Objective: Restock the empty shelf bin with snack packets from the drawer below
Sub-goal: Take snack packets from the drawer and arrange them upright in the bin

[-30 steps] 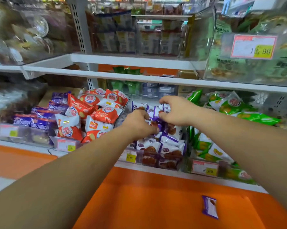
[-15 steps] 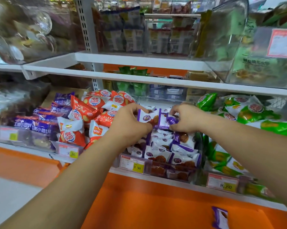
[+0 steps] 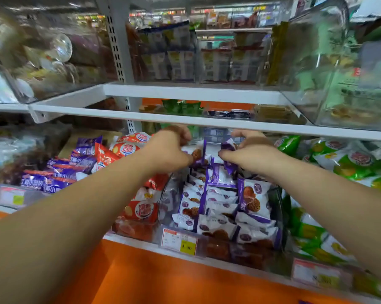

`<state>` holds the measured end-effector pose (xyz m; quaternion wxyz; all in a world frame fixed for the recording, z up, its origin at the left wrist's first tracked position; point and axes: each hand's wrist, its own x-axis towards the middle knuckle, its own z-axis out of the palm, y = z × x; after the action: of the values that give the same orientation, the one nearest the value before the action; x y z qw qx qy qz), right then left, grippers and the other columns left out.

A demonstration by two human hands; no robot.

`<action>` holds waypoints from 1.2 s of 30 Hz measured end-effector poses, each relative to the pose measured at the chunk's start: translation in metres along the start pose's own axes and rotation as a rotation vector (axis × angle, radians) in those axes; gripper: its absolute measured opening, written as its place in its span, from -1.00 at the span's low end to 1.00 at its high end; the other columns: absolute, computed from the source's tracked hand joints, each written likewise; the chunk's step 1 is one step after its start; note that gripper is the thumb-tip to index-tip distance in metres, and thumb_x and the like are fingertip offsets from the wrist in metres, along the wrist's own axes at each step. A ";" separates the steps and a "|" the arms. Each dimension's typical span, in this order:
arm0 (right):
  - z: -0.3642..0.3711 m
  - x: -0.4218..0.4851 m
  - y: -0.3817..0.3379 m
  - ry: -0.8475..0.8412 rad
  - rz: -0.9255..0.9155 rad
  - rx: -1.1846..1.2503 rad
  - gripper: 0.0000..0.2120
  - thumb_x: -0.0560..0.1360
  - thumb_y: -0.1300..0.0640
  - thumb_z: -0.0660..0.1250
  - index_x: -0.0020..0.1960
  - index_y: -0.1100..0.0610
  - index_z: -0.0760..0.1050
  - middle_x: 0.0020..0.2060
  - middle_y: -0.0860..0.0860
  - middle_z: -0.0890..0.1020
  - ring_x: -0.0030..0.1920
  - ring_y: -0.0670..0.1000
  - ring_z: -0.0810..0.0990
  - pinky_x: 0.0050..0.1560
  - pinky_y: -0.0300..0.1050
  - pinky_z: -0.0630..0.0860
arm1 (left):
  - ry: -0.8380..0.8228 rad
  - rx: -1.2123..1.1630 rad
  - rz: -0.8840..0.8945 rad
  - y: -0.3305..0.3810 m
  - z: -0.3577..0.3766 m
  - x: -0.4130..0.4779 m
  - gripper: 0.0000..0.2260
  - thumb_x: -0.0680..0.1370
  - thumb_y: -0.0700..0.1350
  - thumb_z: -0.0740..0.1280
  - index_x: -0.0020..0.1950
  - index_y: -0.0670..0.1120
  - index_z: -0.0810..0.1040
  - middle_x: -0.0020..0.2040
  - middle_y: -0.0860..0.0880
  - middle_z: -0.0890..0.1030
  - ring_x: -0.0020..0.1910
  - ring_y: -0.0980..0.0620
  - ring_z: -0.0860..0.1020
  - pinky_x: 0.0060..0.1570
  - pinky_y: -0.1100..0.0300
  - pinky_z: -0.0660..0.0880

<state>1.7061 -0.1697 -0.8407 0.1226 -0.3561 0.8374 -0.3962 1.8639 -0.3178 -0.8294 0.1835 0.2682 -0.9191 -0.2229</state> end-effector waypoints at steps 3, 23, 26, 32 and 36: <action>0.004 0.010 0.003 0.012 0.028 0.061 -0.45 0.46 -0.09 0.49 0.41 -0.09 0.44 -0.17 -0.07 0.53 -0.29 -0.08 0.51 -0.38 -0.23 0.33 | -0.149 0.074 0.076 -0.007 0.015 0.024 -0.57 0.52 0.00 0.47 0.36 0.07 0.47 0.17 0.04 0.57 0.05 0.01 0.58 0.06 0.22 0.53; 0.002 0.038 0.017 -0.077 0.047 0.461 -0.59 0.32 0.31 0.64 0.10 0.19 0.59 -0.10 0.17 0.72 -0.09 0.17 0.75 0.03 0.26 0.68 | -0.339 0.524 0.183 -0.011 0.067 0.103 -0.78 0.39 -0.06 0.59 -0.04 0.03 0.63 -0.14 0.08 0.62 -0.17 0.03 0.56 -0.24 0.25 0.38; -0.001 0.042 0.022 -0.150 0.093 0.478 -0.60 0.31 0.36 0.62 0.09 0.19 0.61 -0.08 0.21 0.75 0.00 0.22 0.74 0.19 0.21 0.63 | -0.339 0.557 0.192 -0.008 0.068 0.103 -0.77 0.40 0.08 0.58 -0.07 0.03 0.63 -0.25 0.13 0.53 -0.21 0.02 0.54 -0.24 0.23 0.38; -0.007 0.039 0.019 -0.239 0.072 0.428 -0.67 0.40 0.46 0.49 0.15 0.38 0.57 0.06 0.34 0.68 0.00 0.19 0.69 0.30 0.19 0.56 | -0.252 0.707 0.250 -0.004 0.080 0.102 -0.76 0.45 0.13 0.51 -0.09 0.00 0.61 -0.19 0.00 0.55 -0.20 -0.07 0.51 -0.20 0.17 0.41; -0.007 0.040 0.018 -0.278 0.095 0.368 -0.63 0.46 0.51 0.33 0.27 0.43 0.52 0.13 0.36 0.65 0.16 0.27 0.66 0.33 0.17 0.54 | -0.205 0.657 0.245 -0.005 0.068 0.101 -0.69 0.45 0.16 0.51 0.10 0.05 0.63 0.07 -0.03 0.64 -0.01 -0.09 0.57 -0.09 0.15 0.45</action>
<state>1.6646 -0.1851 -0.8466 0.3183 -0.3389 0.7418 -0.4832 1.7556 -0.3583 -0.8670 0.0200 0.1771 -0.9806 0.0821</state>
